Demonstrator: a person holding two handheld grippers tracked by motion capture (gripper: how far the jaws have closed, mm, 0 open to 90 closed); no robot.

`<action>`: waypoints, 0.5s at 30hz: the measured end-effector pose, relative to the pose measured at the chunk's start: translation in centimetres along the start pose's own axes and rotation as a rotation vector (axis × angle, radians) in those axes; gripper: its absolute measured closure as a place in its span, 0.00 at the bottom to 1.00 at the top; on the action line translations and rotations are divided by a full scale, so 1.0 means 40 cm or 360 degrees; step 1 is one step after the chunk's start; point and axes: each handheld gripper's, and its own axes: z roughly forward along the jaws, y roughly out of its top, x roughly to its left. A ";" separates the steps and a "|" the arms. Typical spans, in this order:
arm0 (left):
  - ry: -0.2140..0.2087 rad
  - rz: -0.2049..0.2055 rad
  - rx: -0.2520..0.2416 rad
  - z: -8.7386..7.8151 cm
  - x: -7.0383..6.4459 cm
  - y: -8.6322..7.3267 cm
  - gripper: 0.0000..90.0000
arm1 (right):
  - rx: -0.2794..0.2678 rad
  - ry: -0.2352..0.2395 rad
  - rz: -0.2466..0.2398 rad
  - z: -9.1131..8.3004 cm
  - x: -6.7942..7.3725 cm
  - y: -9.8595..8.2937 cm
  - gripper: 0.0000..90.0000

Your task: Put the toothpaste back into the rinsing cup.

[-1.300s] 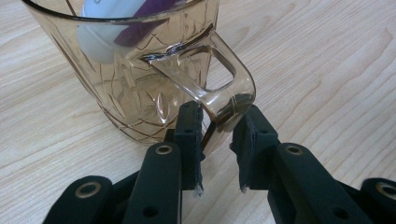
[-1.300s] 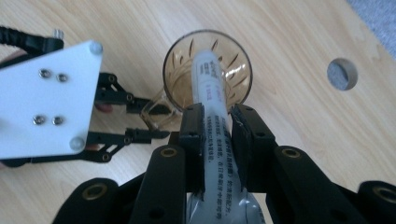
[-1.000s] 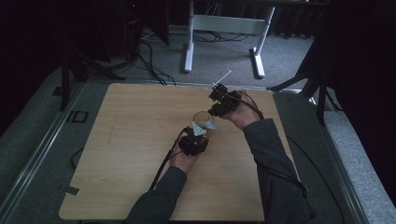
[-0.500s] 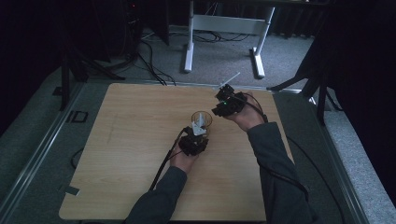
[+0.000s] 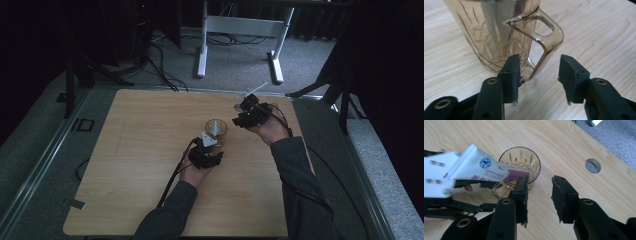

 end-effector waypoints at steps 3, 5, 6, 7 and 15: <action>0.0014 0.0019 -0.0022 -0.018 0.002 -0.002 0.54 | -0.0013 0.0001 0.0024 0.001 -0.003 -0.014 0.70; 0.0021 0.0020 -0.0034 -0.028 0.006 -0.006 0.53 | -0.0018 0.0007 0.0035 0.001 -0.005 -0.023 0.68; 0.0024 0.0020 -0.0041 -0.035 0.009 -0.010 0.52 | -0.0030 0.0015 0.0048 0.002 -0.006 -0.029 0.67; 0.0024 0.0018 -0.0041 -0.038 0.011 -0.012 0.52 | -0.0042 0.0024 0.0069 0.002 -0.007 -0.036 0.65; 0.0073 -0.0017 -0.0021 -0.065 0.055 -0.047 0.51 | -0.0137 0.0029 0.0175 0.021 -0.011 -0.110 0.56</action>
